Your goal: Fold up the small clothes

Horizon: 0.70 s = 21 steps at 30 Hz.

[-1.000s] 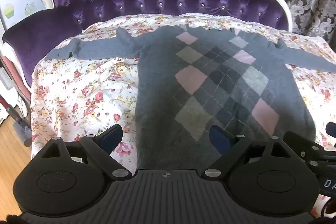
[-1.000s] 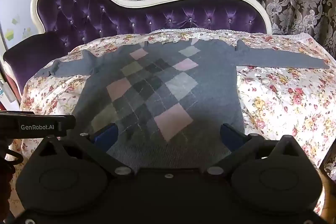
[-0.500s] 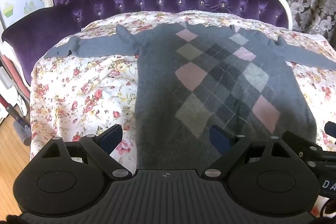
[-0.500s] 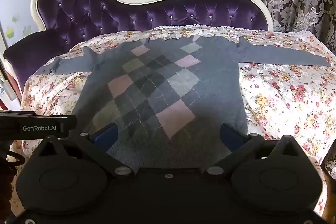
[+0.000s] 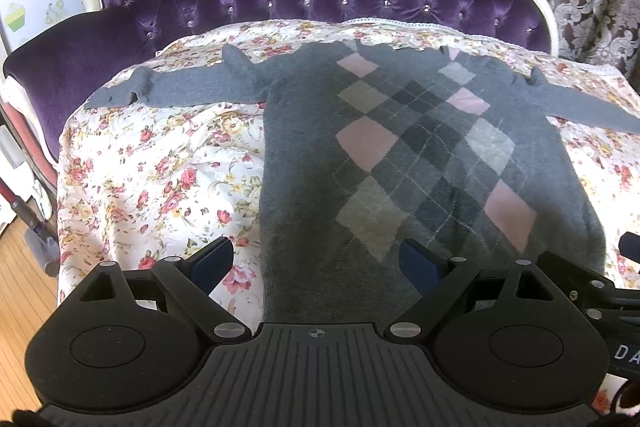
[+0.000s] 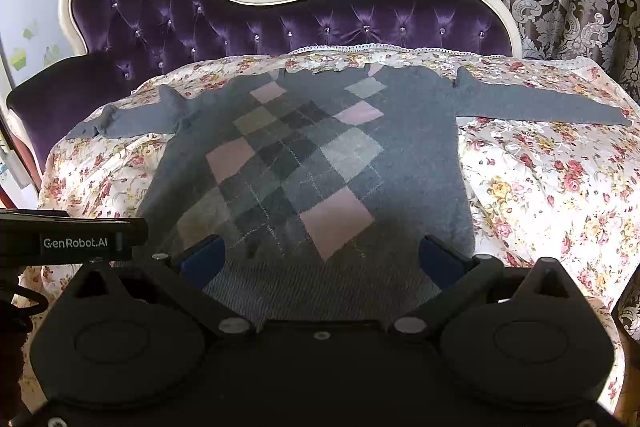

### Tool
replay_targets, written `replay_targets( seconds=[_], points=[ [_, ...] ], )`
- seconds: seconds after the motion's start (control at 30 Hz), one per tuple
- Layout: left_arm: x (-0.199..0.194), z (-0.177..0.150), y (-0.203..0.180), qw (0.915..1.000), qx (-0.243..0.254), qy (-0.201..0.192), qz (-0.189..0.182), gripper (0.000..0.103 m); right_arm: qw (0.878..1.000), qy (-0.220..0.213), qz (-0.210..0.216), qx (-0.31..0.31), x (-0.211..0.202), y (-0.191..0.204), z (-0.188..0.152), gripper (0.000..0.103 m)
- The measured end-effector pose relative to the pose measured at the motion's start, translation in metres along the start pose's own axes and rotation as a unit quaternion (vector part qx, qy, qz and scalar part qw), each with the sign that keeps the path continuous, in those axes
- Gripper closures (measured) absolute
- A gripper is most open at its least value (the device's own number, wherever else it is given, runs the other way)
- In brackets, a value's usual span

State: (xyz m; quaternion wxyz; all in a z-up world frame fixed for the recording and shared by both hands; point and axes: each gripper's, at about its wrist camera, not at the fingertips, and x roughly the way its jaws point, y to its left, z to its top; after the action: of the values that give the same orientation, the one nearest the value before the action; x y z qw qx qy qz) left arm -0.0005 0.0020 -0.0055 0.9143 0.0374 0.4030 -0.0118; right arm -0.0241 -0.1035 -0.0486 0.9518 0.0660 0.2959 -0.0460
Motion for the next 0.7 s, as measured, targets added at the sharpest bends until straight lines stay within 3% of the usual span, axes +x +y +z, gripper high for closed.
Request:
replay_targets(
  seconds=[0.7],
  points=[
    [0.0034,-0.0008,0.0026,1.0,0.001,0.006,0.0,0.013,1.0,0.01,0.004,-0.003,0.0052,0.0012,0.0031,0.001]
  ],
)
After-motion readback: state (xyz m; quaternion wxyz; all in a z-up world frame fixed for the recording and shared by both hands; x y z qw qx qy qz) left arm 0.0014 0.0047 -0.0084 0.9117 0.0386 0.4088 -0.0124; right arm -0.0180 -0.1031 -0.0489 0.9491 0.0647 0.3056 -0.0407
